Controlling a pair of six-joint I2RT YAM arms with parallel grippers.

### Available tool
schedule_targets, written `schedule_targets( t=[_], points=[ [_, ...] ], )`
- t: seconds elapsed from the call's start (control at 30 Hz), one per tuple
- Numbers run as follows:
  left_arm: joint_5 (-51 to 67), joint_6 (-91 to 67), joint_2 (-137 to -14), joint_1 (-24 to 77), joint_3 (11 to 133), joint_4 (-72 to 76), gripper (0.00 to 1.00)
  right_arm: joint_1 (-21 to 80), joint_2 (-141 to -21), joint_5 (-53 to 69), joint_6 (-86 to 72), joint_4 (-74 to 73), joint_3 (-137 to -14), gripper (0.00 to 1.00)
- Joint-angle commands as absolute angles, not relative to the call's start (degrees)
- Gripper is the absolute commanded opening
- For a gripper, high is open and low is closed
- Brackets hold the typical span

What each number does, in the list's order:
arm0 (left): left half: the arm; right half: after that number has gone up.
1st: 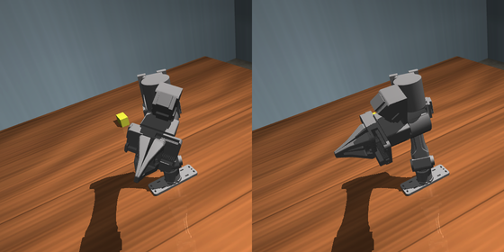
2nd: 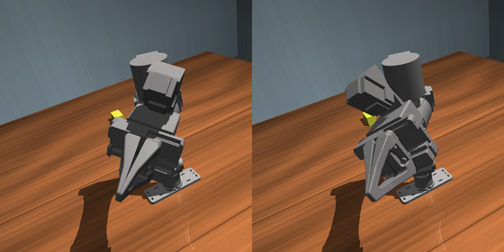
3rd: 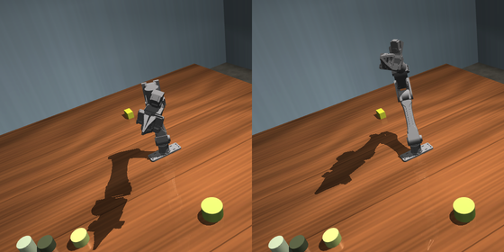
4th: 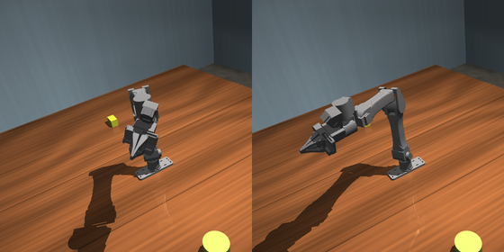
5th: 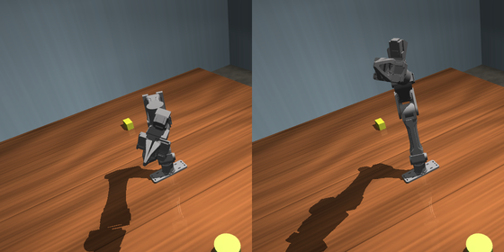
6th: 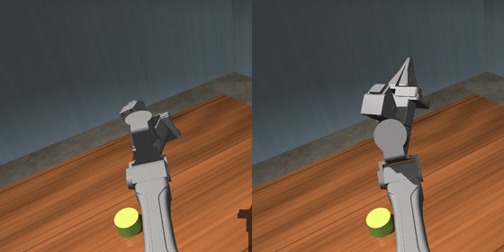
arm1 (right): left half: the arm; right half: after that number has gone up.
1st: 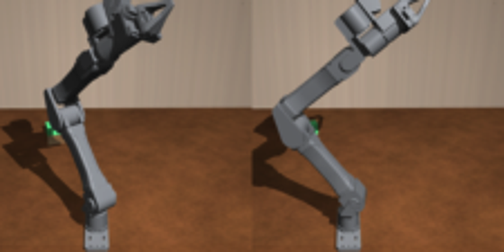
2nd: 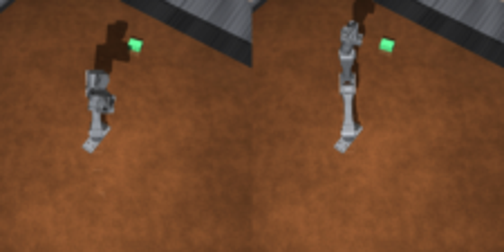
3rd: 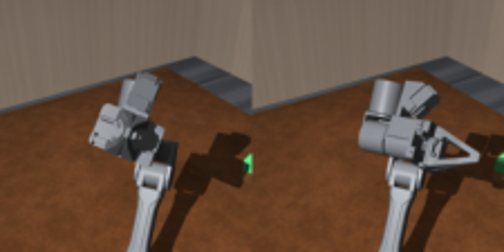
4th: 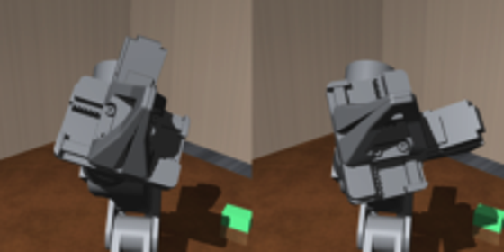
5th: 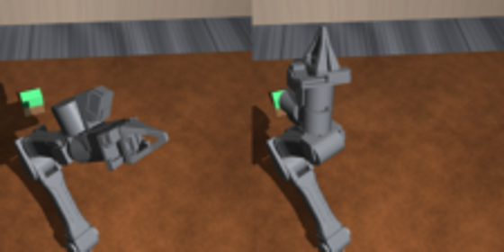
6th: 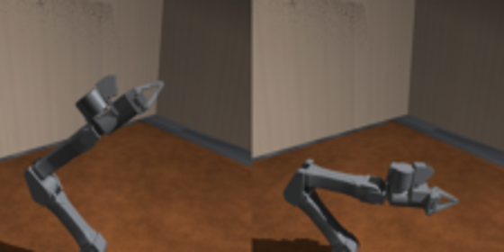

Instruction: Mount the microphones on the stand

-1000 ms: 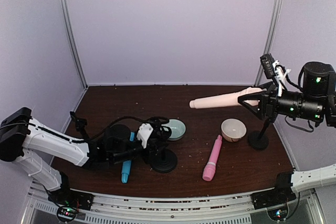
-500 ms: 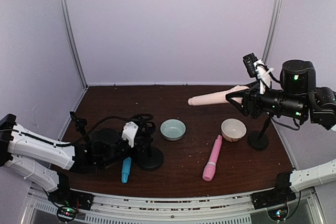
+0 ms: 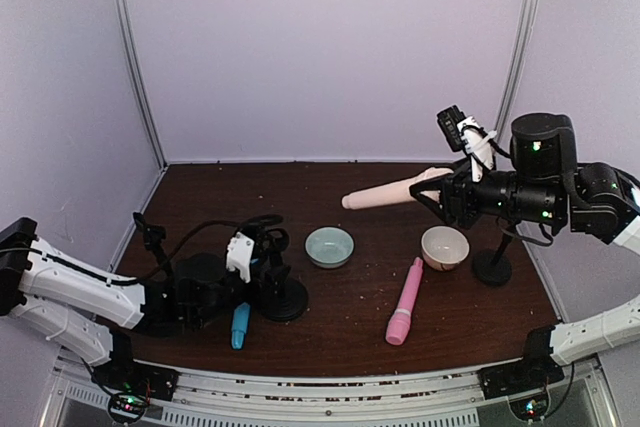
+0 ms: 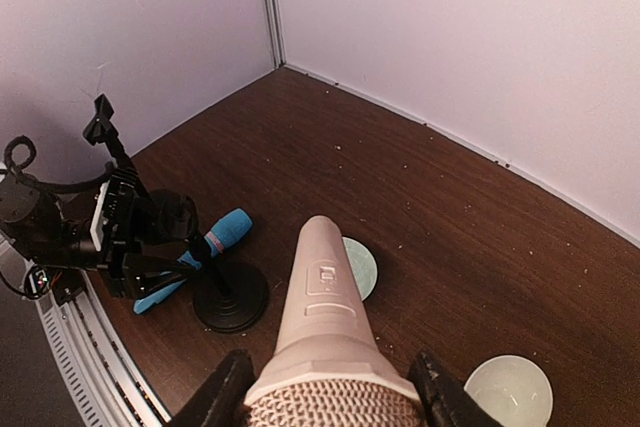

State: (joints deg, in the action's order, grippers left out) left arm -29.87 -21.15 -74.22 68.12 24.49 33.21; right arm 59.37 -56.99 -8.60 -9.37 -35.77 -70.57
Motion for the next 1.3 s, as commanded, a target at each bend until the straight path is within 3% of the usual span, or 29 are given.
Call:
schedule_targets(
  t=[0.0,0.23,0.73,1.1,1.27],
  points=[
    [-25.45,-19.53,-67.94,68.39,18.64,37.15,0.61,59.28,-56.01,-5.61,-7.81,-34.95,-71.55,0.0],
    [-11.33,-11.55,-64.9,64.01,12.58,41.47,0.62,59.3,-56.1,0.32,-6.86,-34.46,-70.53,0.0],
    [5.44,-8.77,-82.07,52.57,13.77,69.38,0.56,59.29,-58.12,5.84,-5.56,-39.02,-73.38,0.0],
    [12.26,-11.09,-87.25,51.59,15.74,73.97,0.4,59.29,-56.9,4.55,-4.57,-39.7,-71.47,0.0],
    [10.54,-12.52,-87.64,52.49,17.72,72.94,0.22,59.3,-57.43,4.39,-3.71,-39.81,-71.63,0.0]
  ],
)
